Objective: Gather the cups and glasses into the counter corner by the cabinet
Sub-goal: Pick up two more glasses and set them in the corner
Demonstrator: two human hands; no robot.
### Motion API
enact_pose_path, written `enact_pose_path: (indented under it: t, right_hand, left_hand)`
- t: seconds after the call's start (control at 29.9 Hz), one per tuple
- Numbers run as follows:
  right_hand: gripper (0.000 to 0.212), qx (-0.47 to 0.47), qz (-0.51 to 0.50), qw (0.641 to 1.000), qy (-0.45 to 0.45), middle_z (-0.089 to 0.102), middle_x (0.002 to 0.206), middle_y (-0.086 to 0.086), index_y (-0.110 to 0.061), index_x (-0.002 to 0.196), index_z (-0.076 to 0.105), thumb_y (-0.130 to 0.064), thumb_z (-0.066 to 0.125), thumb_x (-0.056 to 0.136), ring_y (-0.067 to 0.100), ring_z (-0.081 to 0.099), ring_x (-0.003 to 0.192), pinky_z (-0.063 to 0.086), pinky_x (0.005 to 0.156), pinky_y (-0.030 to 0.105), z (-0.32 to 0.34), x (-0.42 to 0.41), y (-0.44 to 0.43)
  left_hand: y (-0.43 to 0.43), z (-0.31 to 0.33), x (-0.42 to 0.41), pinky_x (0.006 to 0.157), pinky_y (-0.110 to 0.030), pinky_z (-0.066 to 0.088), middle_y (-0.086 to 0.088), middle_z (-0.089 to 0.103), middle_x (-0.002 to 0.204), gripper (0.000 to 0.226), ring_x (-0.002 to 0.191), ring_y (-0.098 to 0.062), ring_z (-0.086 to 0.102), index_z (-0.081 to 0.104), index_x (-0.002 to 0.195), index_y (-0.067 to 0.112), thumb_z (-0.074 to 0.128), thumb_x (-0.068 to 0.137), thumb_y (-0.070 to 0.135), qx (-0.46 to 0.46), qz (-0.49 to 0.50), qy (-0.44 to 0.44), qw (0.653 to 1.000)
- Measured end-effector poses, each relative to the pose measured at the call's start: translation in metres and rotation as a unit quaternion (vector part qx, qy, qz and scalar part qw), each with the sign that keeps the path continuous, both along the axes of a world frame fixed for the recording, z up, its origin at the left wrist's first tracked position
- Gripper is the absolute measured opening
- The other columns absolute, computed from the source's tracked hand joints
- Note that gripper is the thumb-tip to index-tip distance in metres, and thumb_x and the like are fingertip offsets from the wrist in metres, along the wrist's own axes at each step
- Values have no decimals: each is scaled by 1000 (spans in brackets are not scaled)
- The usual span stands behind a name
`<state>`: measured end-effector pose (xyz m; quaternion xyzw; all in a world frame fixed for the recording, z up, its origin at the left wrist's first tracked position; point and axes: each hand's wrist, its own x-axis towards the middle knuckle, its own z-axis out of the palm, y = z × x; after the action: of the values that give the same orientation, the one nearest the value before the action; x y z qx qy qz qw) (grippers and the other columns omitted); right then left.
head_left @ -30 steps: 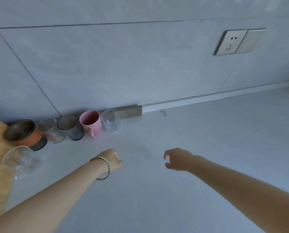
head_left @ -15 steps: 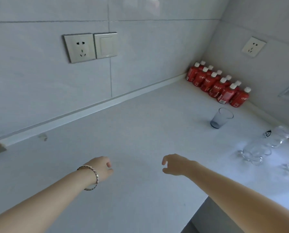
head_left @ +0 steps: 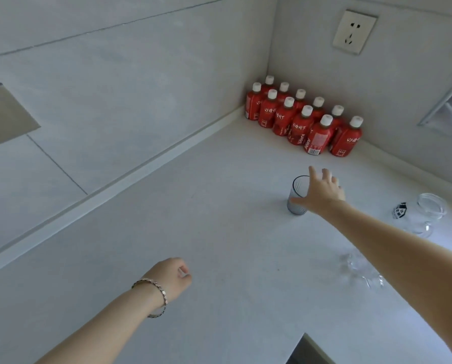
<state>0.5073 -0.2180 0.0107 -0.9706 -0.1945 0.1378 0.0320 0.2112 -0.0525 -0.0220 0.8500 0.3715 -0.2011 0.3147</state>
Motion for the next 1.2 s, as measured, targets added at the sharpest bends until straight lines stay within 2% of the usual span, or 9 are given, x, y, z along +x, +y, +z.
enact_pose_path:
  t: [0.13,0.27,0.37,0.47,0.67,0.84,0.9,1.04,1.2]
  right_hand:
    - [100,42,-39,992,110,20,151,14,-16,150,8,-43,72,77,39,37,132,40,106,47,-27,26,5]
    - [82,137,-62,985,86,34,138,15,-11,141,28,-30,75,76,39,51,117,49,93,46,-39,14,-3]
    - [81,120,-24,990,74,40,133,11,-14,138,33,-33,76,72,35,54,113,51,86,41,-26,-11,-17]
    - [83,98,38,993,46,42,135,6,-20,140,32,-43,74,72,30,55,114,50,85,36,-8,-46,-41]
    - [87,104,9,993,53,49,131,-4,-31,140,33,-48,76,66,18,59,111,51,89,32,35,-102,-115]
    - [87,73,-39,996,39,50,128,-8,-36,139,33,-54,75,65,12,59,111,49,88,29,58,-110,-198]
    - [86,68,-67,995,37,50,127,-8,-36,138,33,-53,76,65,13,58,111,48,88,29,60,-100,-231]
    - [87,62,-100,992,40,46,131,-4,-36,139,32,-49,77,66,18,58,110,51,87,32,48,-68,-285]
    - [89,75,-102,990,60,41,136,-2,-33,142,28,-47,75,68,24,56,117,49,90,33,20,-31,-320]
  left_hand:
    - [2,-3,8,71,-18,39,15,52,78,26,82,-11,55,43,67,37,52,88,24,-3,4,-2,1000]
    - [0,-3,5,66,-14,42,18,51,78,26,79,-6,55,44,68,38,53,88,25,-6,-7,-7,1000]
    - [-3,-6,4,77,-20,46,15,53,78,28,81,-11,56,43,66,39,54,87,24,-11,-19,1,1000]
    - [-8,-5,10,78,-20,44,15,51,75,29,80,-13,54,42,65,37,55,87,24,-10,-55,-6,998]
    - [-43,2,46,80,-20,42,5,53,91,3,86,-15,52,49,93,25,50,90,24,-6,-178,-24,984]
    - [-105,15,92,83,-21,42,1,56,97,30,87,-15,51,56,118,13,50,90,22,-8,-218,-53,974]
    - [-136,20,114,91,-24,43,-3,59,113,35,95,-20,55,51,124,12,51,89,21,-3,-230,-66,971]
    - [-199,21,161,103,-30,40,-7,39,142,60,124,-24,48,33,138,13,57,86,32,10,-206,-87,975]
    - [-264,12,221,105,-36,38,-3,16,154,98,136,-24,37,8,148,19,67,75,47,8,-147,-104,984]
